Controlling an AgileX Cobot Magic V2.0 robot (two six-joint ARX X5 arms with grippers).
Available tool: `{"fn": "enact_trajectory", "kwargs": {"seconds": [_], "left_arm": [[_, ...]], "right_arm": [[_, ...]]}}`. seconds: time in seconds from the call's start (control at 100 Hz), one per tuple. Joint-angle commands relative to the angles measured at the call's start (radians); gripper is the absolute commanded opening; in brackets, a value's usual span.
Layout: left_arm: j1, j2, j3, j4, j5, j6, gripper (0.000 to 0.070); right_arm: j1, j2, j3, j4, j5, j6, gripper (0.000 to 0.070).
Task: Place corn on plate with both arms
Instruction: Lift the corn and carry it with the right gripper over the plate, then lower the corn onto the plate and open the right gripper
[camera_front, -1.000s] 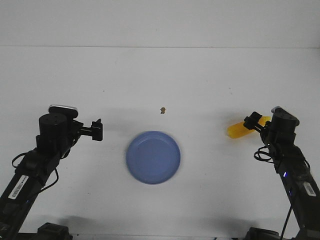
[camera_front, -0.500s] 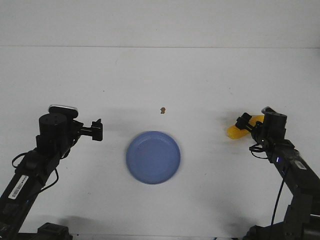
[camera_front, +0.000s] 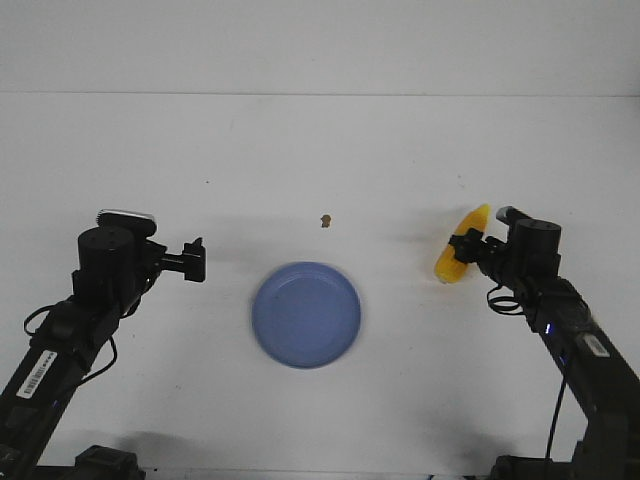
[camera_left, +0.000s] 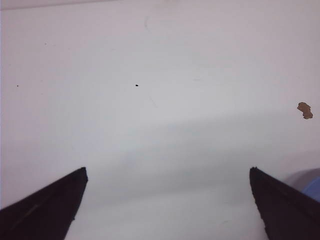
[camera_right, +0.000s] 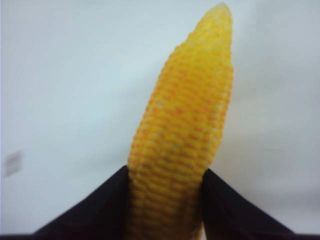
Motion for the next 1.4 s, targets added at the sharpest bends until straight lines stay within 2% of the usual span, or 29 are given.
{"fn": "enact_trajectory", "kwargs": {"seconds": [0.0, 0.21, 0.4, 0.55, 0.63, 0.7, 0.97, 1.27, 1.39], "left_arm": [[0.0, 0.009, 0.016, 0.006, -0.005, 0.013, 0.0666], [0.0, 0.009, 0.016, 0.006, -0.005, 0.013, 0.0666], [0.0, 0.009, 0.016, 0.006, -0.005, 0.013, 0.0666], [0.0, 0.009, 0.016, 0.006, -0.005, 0.013, 0.0666], [0.0, 0.009, 0.016, 0.006, -0.005, 0.013, 0.0666], [0.0, 0.009, 0.016, 0.006, -0.005, 0.012, 0.0666], [0.0, 0.009, 0.016, 0.006, -0.005, 0.013, 0.0666], [0.0, 0.009, 0.016, 0.013, -0.005, 0.013, 0.0665], [0.0, 0.008, 0.016, 0.021, -0.005, 0.013, 0.0665]], "right_arm": [[0.066, -0.037, 0.025, 0.014, -0.026, -0.031, 0.018], [0.333, -0.082, 0.025, -0.024, -0.024, -0.033, 0.018], [0.554, -0.036, 0.025, -0.032, 0.078, -0.033, 0.0181], [0.665, 0.014, 0.025, -0.023, 0.163, -0.034, 0.0183], [0.69, 0.043, 0.025, -0.013, 0.169, -0.033, 0.0196], [0.7, 0.063, 0.025, -0.009, 0.169, -0.033, 0.0235], [0.708, 0.08, 0.025, 0.003, 0.158, -0.033, 0.0454], [0.699, 0.037, 0.026, 0.016, 0.161, -0.035, 0.0458], [0.664, -0.028, 0.026, 0.005, 0.162, -0.071, 0.0458]]}}
